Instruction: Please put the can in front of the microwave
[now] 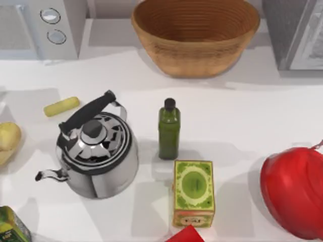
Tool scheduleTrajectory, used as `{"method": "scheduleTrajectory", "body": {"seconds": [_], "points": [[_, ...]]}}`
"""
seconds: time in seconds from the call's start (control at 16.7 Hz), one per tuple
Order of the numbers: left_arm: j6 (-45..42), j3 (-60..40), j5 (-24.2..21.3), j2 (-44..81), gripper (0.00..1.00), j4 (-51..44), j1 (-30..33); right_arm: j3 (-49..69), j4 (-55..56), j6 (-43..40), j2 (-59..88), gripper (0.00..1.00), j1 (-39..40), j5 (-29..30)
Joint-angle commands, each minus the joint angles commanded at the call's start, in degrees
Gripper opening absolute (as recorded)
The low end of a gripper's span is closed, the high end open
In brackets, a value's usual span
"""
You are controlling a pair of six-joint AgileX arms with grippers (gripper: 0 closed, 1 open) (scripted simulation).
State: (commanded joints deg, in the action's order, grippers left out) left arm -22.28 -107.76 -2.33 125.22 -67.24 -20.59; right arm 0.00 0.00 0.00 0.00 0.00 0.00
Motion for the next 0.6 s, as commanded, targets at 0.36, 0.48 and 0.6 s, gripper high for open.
{"method": "scheduleTrajectory", "body": {"seconds": [0.36,0.48,0.6], "points": [[0.0,-6.1,-0.1,0.1,1.00,-5.8,0.0,0.0,0.0,0.0,0.0,1.00,0.0,0.0],[0.0,-8.4,0.0,0.2,1.00,-8.3,0.0,0.0,0.0,0.0,0.0,1.00,0.0,0.0],[0.1,-9.1,0.0,0.1,1.00,-8.9,0.1,0.0,0.0,0.0,0.0,1.00,0.0,0.0]]}}
